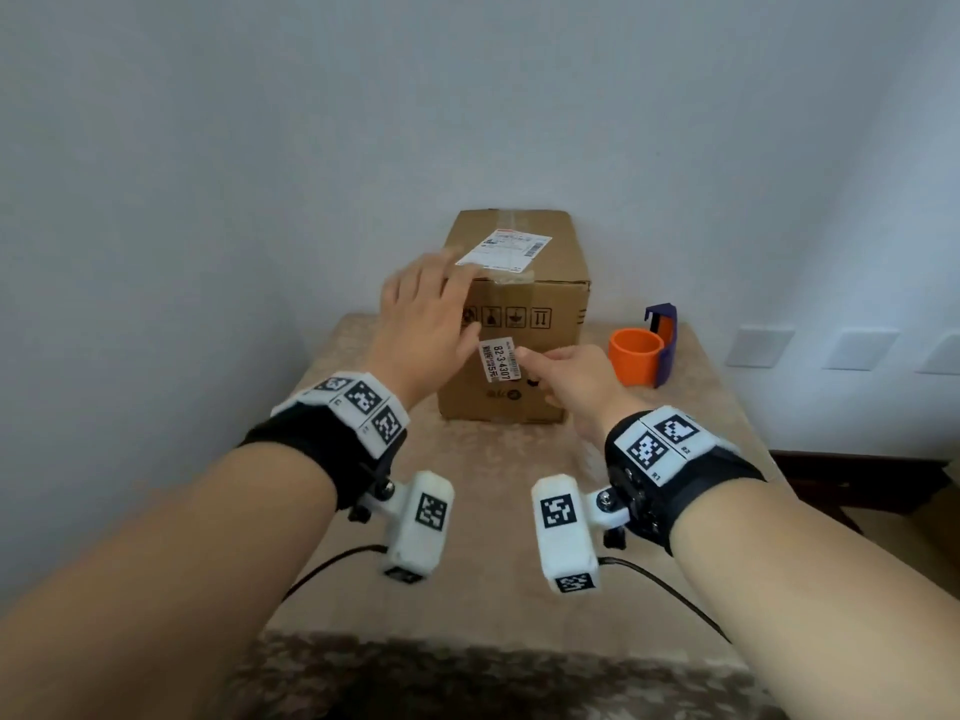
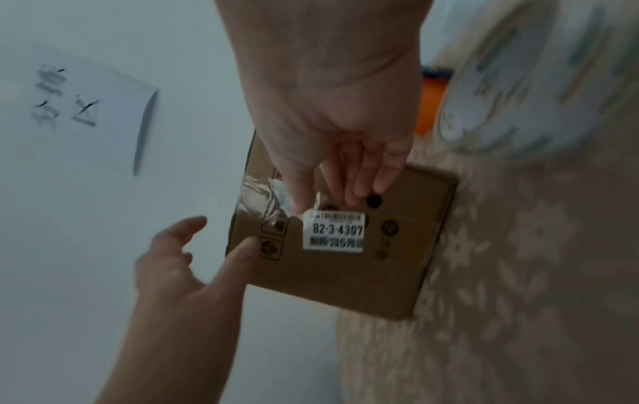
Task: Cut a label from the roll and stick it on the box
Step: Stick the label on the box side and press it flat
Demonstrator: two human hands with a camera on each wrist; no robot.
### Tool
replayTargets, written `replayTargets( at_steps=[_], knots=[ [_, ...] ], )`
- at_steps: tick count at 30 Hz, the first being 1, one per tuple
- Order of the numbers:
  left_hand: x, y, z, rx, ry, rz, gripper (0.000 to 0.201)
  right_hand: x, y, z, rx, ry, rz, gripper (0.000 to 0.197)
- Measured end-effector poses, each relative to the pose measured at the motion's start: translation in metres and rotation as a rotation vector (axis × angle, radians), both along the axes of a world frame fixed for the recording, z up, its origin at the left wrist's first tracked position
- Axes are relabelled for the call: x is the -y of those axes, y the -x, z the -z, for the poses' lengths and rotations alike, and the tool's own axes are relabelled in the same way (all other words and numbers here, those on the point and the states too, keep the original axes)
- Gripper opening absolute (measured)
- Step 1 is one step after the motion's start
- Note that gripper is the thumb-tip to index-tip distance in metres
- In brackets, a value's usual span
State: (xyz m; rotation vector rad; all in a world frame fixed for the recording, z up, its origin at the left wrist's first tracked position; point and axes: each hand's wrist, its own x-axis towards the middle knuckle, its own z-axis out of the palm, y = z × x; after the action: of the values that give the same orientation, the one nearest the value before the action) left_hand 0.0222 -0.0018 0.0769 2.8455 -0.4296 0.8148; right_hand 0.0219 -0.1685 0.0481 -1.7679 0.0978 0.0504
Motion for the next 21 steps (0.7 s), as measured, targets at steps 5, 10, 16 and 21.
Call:
replayTargets(
  at_steps=[5, 10, 16, 21],
  knots=[
    [0.000, -0.040, -0.007, -0.162, -0.126, 0.029, 0.063, -0.026, -0.010, 0.001, -0.075, -0.312, 0.228, 0.010],
    [0.001, -0.050, -0.011, -0.194, -0.023, 0.158, 0.042, -0.024, -0.009, 0.004, -0.084, -0.297, 0.250, 0.016],
    [0.001, -0.055, -0.005, -0.195, 0.027, 0.138, 0.041, -0.014, 0.007, 0.015, -0.054, -0.173, 0.123, 0.012],
    [0.002, -0.056, -0.001, -0.151, 0.033, 0.109, 0.040, -0.012, -0.001, 0.017, -0.078, -0.170, 0.117, 0.009]
  ],
)
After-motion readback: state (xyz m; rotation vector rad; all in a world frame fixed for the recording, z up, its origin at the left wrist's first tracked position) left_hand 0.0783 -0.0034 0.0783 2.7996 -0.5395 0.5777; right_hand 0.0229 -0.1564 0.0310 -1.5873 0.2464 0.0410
